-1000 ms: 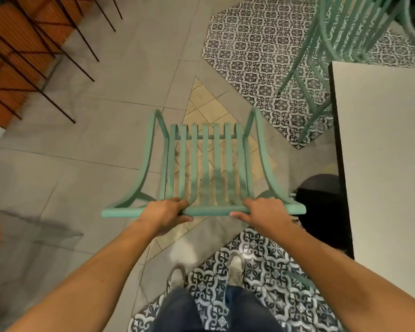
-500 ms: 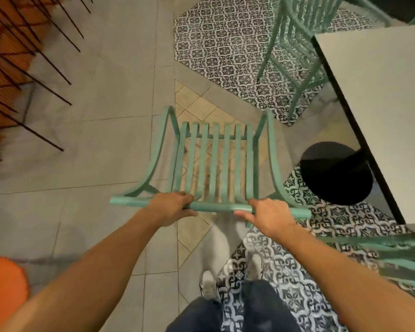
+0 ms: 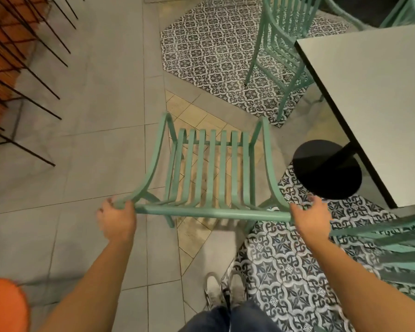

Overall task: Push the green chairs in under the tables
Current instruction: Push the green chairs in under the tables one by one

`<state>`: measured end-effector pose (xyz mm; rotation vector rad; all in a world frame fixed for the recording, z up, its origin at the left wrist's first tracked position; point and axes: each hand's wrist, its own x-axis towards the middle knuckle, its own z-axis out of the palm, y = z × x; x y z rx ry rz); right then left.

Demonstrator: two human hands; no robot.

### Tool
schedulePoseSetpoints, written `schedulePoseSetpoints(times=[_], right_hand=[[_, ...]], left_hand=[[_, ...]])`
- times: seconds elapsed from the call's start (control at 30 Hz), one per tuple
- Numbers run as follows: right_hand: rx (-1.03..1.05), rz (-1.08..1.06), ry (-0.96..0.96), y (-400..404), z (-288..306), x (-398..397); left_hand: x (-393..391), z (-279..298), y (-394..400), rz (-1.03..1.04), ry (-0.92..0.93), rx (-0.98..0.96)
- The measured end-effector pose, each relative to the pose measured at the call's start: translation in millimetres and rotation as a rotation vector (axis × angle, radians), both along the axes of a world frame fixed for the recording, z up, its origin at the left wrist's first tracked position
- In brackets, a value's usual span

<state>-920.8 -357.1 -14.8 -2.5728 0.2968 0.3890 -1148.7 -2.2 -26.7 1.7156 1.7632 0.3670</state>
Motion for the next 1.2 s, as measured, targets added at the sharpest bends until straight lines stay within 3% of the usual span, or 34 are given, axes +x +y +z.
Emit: schedulePoseSetpoints(times=[0.07,0.1,0.13,0.2,0.37,0.63,0.8,1.2], right_hand=[[0.502,-0.519,0.318,-1,4,2],[0.75,-0.69,0.47,-1,0,3],[0.925,-0.803,0.563,1,-2,2],[1.085,-0.881,0.592,9,-6,1],[1.097,-0.823,0.568,26,0,1],[1.129,-0.893,0.474,57,13,-33],[1.217,-1.023,0.388,85,14,-74],[1.178,-1.23,0.255,138,-18,-119]], left_hand=[[2,3,4,0.4,-0.347,-0.454],[8,6,2,0.495,-0.507,-0.649],[14,10,0,0.535,-0.619,-0.804],[29,13,-3,0.568,-0.752,-0.959],[47,21,1,0.604,-0.72,-0.968],[38,22,39,0.489,-0.648,-1.031],[35,5,89,0.345,-0.583,-1.077],[66,-5,169,0.151,-0.426,-1.087]])
